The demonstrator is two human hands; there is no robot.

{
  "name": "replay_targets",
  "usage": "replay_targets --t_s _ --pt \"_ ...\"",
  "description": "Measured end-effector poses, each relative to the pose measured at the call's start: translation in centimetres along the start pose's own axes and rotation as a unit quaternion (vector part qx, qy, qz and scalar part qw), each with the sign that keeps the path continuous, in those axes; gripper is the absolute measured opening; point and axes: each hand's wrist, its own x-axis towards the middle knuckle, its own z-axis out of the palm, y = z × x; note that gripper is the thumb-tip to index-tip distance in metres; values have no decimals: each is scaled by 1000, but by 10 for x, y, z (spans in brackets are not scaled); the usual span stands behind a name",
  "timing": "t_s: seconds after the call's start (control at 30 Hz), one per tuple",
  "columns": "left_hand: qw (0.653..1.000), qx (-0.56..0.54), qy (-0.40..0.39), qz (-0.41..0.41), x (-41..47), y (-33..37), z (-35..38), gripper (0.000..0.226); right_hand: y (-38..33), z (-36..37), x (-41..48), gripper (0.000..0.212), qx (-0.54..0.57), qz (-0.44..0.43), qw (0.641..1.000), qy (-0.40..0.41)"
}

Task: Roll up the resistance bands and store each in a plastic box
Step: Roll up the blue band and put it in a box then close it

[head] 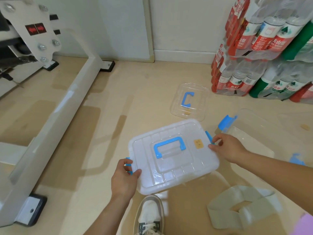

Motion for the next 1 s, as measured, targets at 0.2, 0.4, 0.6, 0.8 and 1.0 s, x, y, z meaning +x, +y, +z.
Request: replay_targets --t_s 0.2,0.4,0.6,0.8,1.0 --pt "981 -117 -81 -130 12 2 -10 82 -8 -2 3 64 100 45 991 -80" --pt "996 -15 -52 -77 15 3 -5 40 -16 2 7 31 8 -26 998 -53" --pt "995 104 10 1 5 10 1 24 -17 7 3 18 -81 -75 994 -20" --pt "975 215 -7 51 6 11 1 17 -23 7 0 28 -205 -88 975 -2" --pt "964 256 -20 71 1 12 6 27 -24 2 0 11 -199 -88 973 -77"
